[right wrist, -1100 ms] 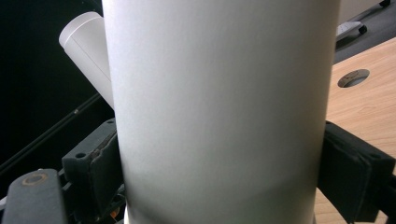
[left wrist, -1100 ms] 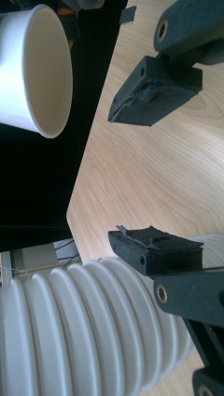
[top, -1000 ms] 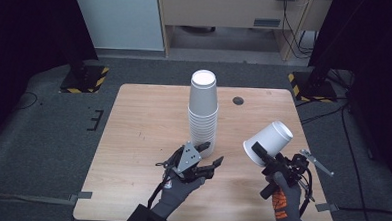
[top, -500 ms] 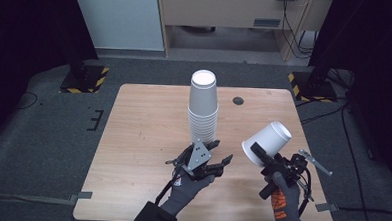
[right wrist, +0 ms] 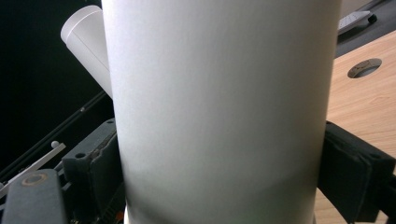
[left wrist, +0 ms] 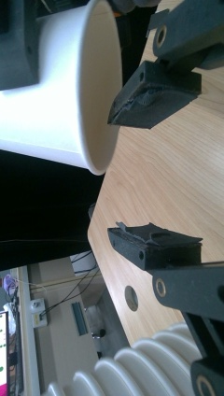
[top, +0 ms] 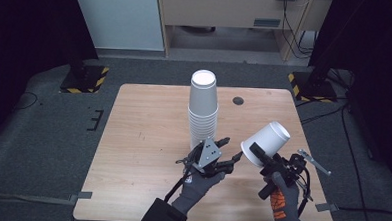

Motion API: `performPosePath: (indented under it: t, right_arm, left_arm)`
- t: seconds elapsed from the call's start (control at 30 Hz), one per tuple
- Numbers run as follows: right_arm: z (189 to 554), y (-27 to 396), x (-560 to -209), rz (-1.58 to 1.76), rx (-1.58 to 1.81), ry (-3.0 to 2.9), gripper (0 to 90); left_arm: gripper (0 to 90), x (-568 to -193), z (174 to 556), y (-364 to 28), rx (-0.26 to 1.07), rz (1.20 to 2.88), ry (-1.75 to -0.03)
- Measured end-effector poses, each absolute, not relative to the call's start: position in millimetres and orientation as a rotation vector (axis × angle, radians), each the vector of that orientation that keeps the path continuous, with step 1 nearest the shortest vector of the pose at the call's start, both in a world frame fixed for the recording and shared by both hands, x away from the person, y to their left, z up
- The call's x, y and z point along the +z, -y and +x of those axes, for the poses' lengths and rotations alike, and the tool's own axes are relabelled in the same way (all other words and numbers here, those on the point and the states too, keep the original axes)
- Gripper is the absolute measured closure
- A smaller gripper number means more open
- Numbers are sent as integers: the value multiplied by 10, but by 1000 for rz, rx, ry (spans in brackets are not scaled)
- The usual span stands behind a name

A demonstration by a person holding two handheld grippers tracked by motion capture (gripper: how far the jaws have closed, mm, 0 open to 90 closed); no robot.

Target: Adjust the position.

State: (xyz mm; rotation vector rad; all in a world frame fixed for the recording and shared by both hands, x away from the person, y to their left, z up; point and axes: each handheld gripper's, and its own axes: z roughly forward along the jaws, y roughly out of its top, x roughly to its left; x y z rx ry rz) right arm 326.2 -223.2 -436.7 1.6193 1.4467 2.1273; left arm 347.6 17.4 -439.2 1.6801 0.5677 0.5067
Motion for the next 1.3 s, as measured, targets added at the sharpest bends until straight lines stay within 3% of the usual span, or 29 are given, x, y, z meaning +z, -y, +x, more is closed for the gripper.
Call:
performPosePath:
  t: [0.9, 1.3]
  right_arm:
    - [3266, 2172, -4401, 1635, 2146, -1474, 124]
    - [3272, 2120, -4427, 1646, 2145, -1514, 122]
  left_arm:
    - [475, -4426, 3598, 81, 533, 1622, -513]
    - [621, -4459, 3588, 92, 591, 1609, -480]
